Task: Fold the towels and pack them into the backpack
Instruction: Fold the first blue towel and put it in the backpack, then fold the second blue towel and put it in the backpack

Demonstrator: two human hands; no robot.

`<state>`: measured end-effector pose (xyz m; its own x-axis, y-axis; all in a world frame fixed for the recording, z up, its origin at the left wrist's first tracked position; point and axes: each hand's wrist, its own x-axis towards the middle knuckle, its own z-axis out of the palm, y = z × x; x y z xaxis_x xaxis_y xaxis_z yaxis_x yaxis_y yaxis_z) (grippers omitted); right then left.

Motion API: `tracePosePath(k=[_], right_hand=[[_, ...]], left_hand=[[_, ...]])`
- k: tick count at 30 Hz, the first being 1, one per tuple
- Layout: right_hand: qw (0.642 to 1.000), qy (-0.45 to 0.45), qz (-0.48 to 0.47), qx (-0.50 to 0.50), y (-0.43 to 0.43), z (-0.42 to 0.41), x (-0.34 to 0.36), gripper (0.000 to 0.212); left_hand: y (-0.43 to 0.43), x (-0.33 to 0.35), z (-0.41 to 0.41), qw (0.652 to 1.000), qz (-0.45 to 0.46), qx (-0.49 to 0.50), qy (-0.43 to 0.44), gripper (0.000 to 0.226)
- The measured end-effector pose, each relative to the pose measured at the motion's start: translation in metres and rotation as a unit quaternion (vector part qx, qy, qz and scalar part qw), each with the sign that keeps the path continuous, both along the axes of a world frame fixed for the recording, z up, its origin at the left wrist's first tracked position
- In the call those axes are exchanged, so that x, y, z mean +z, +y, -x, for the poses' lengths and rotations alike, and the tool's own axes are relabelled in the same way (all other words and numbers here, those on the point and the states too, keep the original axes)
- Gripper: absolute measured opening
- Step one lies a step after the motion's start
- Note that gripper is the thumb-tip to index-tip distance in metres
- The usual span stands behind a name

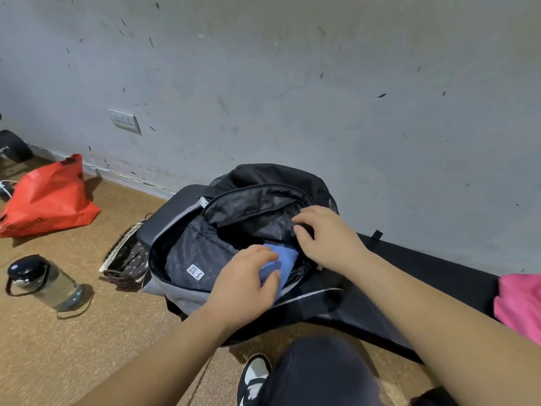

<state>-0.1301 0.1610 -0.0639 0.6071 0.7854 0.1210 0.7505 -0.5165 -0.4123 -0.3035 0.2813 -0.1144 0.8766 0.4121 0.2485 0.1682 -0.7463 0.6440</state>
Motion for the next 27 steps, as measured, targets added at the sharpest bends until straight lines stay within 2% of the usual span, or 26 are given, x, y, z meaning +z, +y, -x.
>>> tracePosePath(k=[2, 7, 13, 17, 21, 27], right_hand=[[0.998, 0.05, 0.005, -0.027, -0.021, 0.0, 0.01, 0.024], [0.988, 0.114, -0.014, -0.1, -0.102, -0.011, 0.02, 0.025], [0.967, 0.155, -0.047, -0.197, -0.22, -0.029, 0.016, 0.017], [0.944, 0.177, -0.043, -0.275, -0.295, -0.052, 0.006, 0.021], [0.912, 0.144, 0.0, -0.384, -0.366, -0.085, -0.025, 0.018], [0.848, 0.041, -0.031, -0.527, -0.438, -0.114, -0.057, 0.036]], left_hand=[[-0.021, 0.015, -0.01, 0.998, 0.044, -0.007, -0.036, 0.021], [-0.099, 0.041, -0.057, 0.979, 0.196, -0.053, -0.031, 0.018], [-0.182, 0.045, -0.114, 0.962, 0.242, -0.121, 0.028, 0.015], [-0.235, 0.043, -0.153, 0.954, 0.24, -0.164, 0.076, 0.012], [-0.27, 0.022, -0.173, 0.944, 0.252, -0.174, 0.123, 0.01], [-0.289, 0.001, -0.195, 0.951, 0.209, -0.169, 0.155, 0.014]])
